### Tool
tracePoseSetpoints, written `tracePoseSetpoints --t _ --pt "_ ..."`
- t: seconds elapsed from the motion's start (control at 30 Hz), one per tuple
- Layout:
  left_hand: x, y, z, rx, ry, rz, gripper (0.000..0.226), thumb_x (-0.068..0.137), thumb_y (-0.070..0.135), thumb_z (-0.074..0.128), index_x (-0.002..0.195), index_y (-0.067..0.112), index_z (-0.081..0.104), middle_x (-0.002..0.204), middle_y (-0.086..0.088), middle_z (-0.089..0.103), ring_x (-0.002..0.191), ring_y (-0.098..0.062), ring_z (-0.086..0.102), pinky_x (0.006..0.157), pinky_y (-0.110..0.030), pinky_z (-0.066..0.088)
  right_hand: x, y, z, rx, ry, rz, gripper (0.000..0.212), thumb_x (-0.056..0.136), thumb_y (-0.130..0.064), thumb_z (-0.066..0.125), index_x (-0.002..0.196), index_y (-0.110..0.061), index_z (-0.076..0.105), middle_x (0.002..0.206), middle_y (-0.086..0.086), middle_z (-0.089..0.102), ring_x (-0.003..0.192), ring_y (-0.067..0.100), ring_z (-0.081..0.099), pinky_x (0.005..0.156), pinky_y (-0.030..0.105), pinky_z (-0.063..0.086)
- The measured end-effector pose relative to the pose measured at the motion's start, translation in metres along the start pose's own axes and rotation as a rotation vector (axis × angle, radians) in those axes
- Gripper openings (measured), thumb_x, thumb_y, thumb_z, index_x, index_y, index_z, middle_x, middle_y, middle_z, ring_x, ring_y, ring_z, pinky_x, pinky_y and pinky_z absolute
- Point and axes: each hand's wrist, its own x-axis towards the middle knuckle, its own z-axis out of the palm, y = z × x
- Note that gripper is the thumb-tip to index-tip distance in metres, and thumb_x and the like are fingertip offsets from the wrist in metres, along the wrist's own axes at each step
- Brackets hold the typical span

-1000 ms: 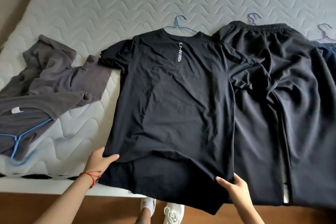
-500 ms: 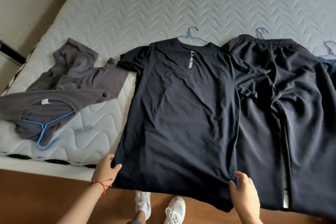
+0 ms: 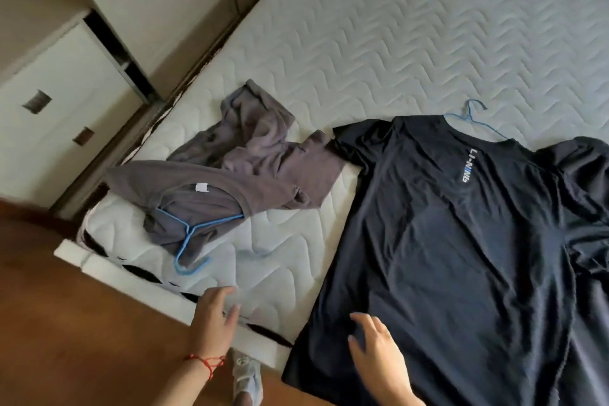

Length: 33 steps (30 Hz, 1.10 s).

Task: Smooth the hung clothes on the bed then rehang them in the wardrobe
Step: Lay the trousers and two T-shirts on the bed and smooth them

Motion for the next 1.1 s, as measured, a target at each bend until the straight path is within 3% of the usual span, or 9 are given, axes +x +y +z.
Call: tracePoseSetpoints --t 0.07,0.27,0.4,0.53,0.67,0.93,1.03,1.1 --pt "0.029 -0.023 -0.025 0.027 0.043 -0.028 0.028 0.069 -0.01 0.069 0.095 0.0 0.066 0.094 -0.019 0.066 0.092 -0.038 0.061 0.083 -0.041 0.049 0.029 -0.033 0.016 -0.019 -0.002 -0.04 0.037 0.091 -0.026 0.05 0.128 -0.026 0.047 0.126 -0.007 0.052 0.117 0.012 0.049 0.088 0.024 0.043" --pt "0.125 -0.08 -0.106 0.131 0.2 0.032 0.03 0.075 -0.011 0.057 0.101 0.002 0.064 0.101 -0.018 0.063 0.096 -0.035 0.056 0.081 -0.044 0.052 0.12 -0.139 0.056 -0.053 0.04 -0.216 0.035 0.088 -0.015 0.054 0.123 -0.016 0.054 0.12 0.002 0.059 0.107 0.024 0.059 0.08 0.029 0.045" --pt "0.189 -0.11 -0.137 0.3 0.201 0.128 0.037 0.076 0.009 0.041 0.106 0.004 0.064 0.107 -0.016 0.064 0.097 -0.035 0.059 0.081 -0.043 0.052 0.174 -0.183 0.083 -0.168 0.196 -0.391 0.037 0.067 -0.006 0.068 0.104 -0.008 0.064 0.1 0.011 0.068 0.083 0.032 0.067 0.067 0.033 0.054" --pt "0.23 -0.134 -0.136 0.55 0.042 0.225 0.044 0.06 -0.002 0.071 0.102 0.009 0.066 0.108 -0.014 0.066 0.097 -0.034 0.064 0.08 -0.046 0.051 0.207 -0.189 0.104 -0.387 0.169 -0.447 0.058 0.051 -0.002 0.081 0.104 -0.013 0.06 0.106 0.01 0.067 0.092 0.029 0.066 0.078 0.037 0.055" --pt "0.245 -0.144 -0.129 0.638 0.013 0.225 0.046 0.048 -0.003 0.079 0.091 0.011 0.07 0.094 -0.012 0.069 0.084 -0.032 0.067 0.083 -0.052 0.05 0.223 -0.186 0.112 -0.519 0.226 -0.456 0.052 0.049 -0.003 0.079 0.099 -0.012 0.066 0.095 0.007 0.067 0.083 0.028 0.066 0.073 0.036 0.055" --pt "0.256 -0.15 -0.124 0.671 0.081 0.322 0.029 0.055 -0.001 0.075 0.08 0.009 0.067 0.071 -0.009 0.064 0.066 -0.03 0.064 0.071 -0.039 0.052 0.235 -0.183 0.11 -0.526 0.262 -0.502 0.028 0.049 -0.005 0.082 0.07 -0.011 0.065 0.07 0.004 0.062 0.062 0.028 0.061 0.055 0.033 0.051" --pt "0.253 -0.151 -0.127 0.669 0.128 0.38 0.011 0.068 0.006 0.055 0.072 0.012 0.063 0.067 -0.006 0.062 0.063 -0.028 0.063 0.068 -0.036 0.049 0.229 -0.181 0.105 -0.539 0.313 -0.547 0.014 0.053 -0.009 0.073 0.06 -0.012 0.061 0.062 0.003 0.058 0.057 0.026 0.058 0.053 0.033 0.049" --pt "0.252 -0.148 -0.134 0.658 0.136 0.411 0.017 0.071 0.012 0.044 0.07 0.012 0.061 0.067 -0.005 0.062 0.063 -0.028 0.062 0.069 -0.035 0.045 0.224 -0.183 0.101 -0.528 0.346 -0.574 0.008 0.057 -0.011 0.068 0.058 -0.012 0.061 0.061 0.003 0.057 0.056 0.026 0.057 0.054 0.033 0.049"
